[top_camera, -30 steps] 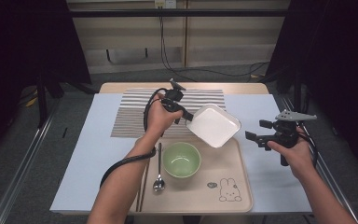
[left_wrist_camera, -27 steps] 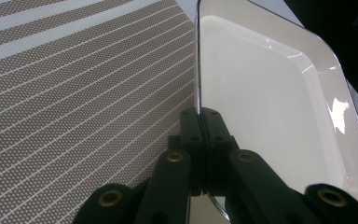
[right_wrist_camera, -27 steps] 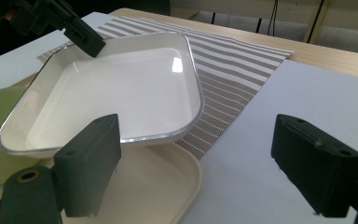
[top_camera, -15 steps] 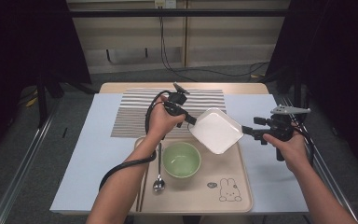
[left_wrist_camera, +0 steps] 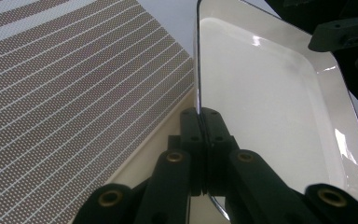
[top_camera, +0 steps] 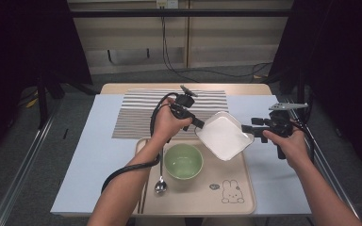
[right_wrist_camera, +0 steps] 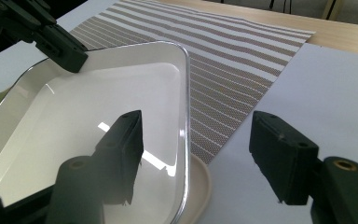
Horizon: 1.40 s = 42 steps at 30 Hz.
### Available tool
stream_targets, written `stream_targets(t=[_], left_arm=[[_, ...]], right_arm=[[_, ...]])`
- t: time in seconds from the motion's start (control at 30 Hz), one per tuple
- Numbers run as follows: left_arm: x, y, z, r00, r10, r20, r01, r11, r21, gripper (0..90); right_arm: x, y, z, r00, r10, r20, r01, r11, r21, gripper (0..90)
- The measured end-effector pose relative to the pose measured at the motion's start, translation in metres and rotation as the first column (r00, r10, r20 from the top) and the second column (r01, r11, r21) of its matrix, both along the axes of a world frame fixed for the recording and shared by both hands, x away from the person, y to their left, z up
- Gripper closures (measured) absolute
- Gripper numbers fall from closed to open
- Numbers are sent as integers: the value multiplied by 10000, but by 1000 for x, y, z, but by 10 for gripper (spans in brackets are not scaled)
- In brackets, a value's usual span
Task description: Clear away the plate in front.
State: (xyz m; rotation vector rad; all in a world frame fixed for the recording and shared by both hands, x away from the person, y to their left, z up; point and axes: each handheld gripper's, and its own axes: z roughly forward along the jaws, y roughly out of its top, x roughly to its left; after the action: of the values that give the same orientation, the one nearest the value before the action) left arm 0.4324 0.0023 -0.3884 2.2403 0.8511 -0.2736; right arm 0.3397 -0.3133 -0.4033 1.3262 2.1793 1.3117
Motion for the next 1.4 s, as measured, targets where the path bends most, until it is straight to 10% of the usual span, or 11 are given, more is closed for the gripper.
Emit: stream_targets(t=[0.4,1.13,1.4], left_arm=[[-6,-2,3,9991,-408,148,409,9991,-69,892],[-10,-7,5,9956,-910,234,916,9955,-227,891],[-11,-8,1,9956,-928,146,934,9943,-509,881]], right_arm=[[4,4,-1,9998,-103,180,99,9997,205,413],[4,6,-4,9885,353,-1468,-246,9969,744,857],[-1,7,-3,9813,-333,-1898,529,9937,991,895]])
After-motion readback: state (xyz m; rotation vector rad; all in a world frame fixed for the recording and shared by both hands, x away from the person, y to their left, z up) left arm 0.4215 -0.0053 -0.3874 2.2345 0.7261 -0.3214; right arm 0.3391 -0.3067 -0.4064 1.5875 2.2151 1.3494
